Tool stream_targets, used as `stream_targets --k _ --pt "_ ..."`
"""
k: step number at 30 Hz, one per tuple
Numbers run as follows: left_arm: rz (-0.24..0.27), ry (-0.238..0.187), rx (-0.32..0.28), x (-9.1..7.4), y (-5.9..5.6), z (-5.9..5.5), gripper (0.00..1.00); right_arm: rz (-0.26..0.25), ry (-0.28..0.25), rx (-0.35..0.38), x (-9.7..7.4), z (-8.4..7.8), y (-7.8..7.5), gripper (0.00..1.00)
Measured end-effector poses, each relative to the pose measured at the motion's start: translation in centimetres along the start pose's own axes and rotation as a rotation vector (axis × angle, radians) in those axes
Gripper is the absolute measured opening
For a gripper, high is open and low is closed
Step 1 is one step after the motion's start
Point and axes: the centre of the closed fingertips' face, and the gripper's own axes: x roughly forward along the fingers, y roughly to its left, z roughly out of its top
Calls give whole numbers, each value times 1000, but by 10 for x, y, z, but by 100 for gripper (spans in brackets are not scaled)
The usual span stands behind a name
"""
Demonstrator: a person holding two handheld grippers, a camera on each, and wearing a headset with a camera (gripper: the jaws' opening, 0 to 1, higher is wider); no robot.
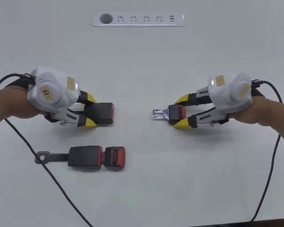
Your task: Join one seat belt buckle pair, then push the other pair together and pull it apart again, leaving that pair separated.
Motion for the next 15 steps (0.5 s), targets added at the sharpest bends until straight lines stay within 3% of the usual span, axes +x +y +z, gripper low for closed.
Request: stream_targets --k 15 --pt "2 8 -9 0 -2 0 34 8 -55 20 19 23 7 36"
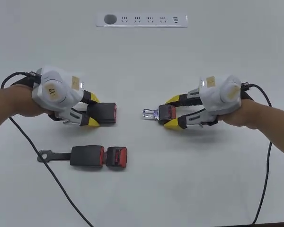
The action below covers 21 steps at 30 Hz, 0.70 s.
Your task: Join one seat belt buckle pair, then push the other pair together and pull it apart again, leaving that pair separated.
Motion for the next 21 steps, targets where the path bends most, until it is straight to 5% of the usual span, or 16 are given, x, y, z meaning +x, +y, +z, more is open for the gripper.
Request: stream_targets --k 21 --pt "6 0 -6 -1 1 0 34 8 -53 13 48 38 -1 36"
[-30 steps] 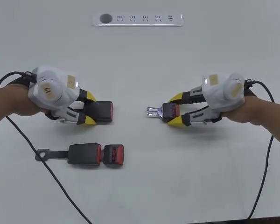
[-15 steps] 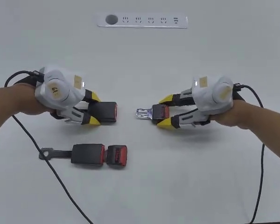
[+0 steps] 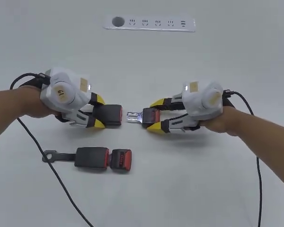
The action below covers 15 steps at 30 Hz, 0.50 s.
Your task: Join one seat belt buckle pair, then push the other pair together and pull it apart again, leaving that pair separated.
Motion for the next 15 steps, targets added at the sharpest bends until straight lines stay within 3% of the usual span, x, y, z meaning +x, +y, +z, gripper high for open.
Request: stream_targets --k 5,12,15 --pt "-2 -2 4 0 0 0 34 3 -1 -5 16 9 1 36" --pt "-7 -2 11 0 1 0 34 7 14 -9 15 5 1 36" --pt "-3 -27 10 4 0 8 34 3 7 -7 25 11 4 36"
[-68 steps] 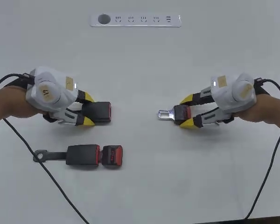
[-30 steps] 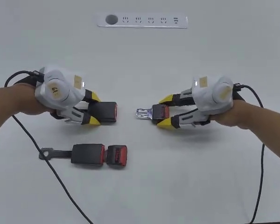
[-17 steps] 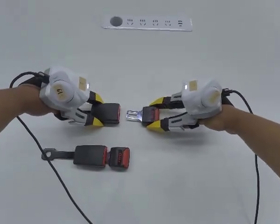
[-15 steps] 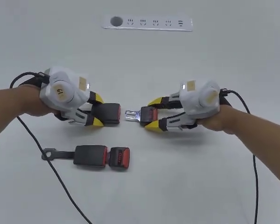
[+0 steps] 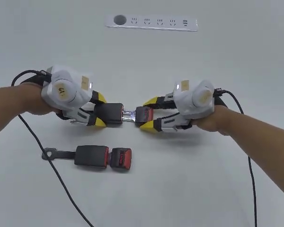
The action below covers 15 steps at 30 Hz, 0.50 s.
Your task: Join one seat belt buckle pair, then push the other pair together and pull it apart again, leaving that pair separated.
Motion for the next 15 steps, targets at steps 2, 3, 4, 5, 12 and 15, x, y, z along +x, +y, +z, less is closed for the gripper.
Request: stream_targets --k 2,3,4,5,12,15 --pt "-13 17 11 -3 2 -2 34 4 15 -7 -2 -1 -1 36" --pt "-12 13 10 -3 3 -3 34 4 14 -7 -2 -2 0 36" --pt "-12 8 8 -4 3 -3 34 3 14 -6 -1 -1 0 36" --pt "-12 8 9 -4 3 -3 34 4 17 -7 -2 -1 1 36" --pt "-27 35 35 -4 3 -4 34 3 35 -10 -1 1 3 35" --pt "-24 35 32 -4 2 -4 34 5 30 -9 3 2 3 35"
